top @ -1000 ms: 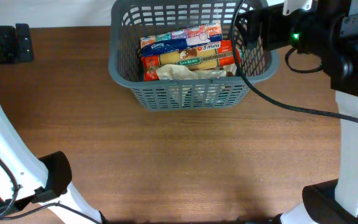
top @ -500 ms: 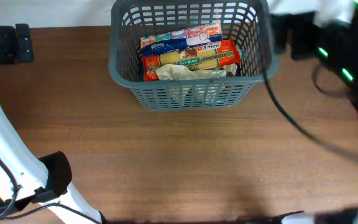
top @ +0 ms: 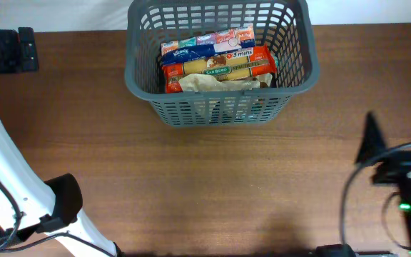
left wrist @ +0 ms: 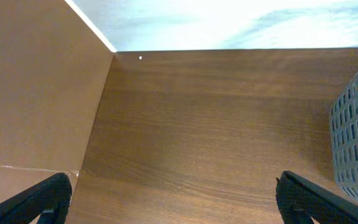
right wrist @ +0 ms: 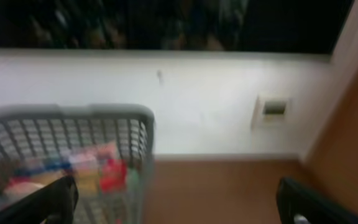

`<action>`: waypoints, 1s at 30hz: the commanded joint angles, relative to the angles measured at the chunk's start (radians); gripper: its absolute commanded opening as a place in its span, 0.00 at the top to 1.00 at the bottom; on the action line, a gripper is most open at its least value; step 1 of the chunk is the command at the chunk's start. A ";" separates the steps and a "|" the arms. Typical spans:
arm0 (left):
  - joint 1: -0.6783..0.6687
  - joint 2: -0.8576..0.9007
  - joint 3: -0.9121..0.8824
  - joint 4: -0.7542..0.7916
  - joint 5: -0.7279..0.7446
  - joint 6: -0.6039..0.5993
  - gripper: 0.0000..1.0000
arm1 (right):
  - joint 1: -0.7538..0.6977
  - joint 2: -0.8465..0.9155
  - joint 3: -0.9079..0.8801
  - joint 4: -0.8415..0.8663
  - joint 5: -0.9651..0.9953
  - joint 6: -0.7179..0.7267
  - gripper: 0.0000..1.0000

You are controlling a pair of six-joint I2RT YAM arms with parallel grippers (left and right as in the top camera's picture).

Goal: Pack container

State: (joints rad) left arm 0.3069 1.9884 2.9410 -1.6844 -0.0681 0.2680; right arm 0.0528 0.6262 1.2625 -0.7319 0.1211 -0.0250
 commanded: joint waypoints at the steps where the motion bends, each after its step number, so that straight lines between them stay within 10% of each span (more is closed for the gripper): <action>1: 0.000 -0.020 -0.002 -0.002 0.000 -0.010 0.01 | -0.036 -0.131 -0.250 0.051 -0.021 0.000 0.01; 14: 0.000 -0.020 -0.002 -0.002 0.000 -0.010 0.01 | -0.042 -0.559 -0.981 0.280 -0.031 0.000 0.01; 30: 0.000 -0.020 -0.002 -0.002 0.000 -0.010 0.01 | -0.042 -0.623 -1.173 0.441 -0.031 0.000 0.01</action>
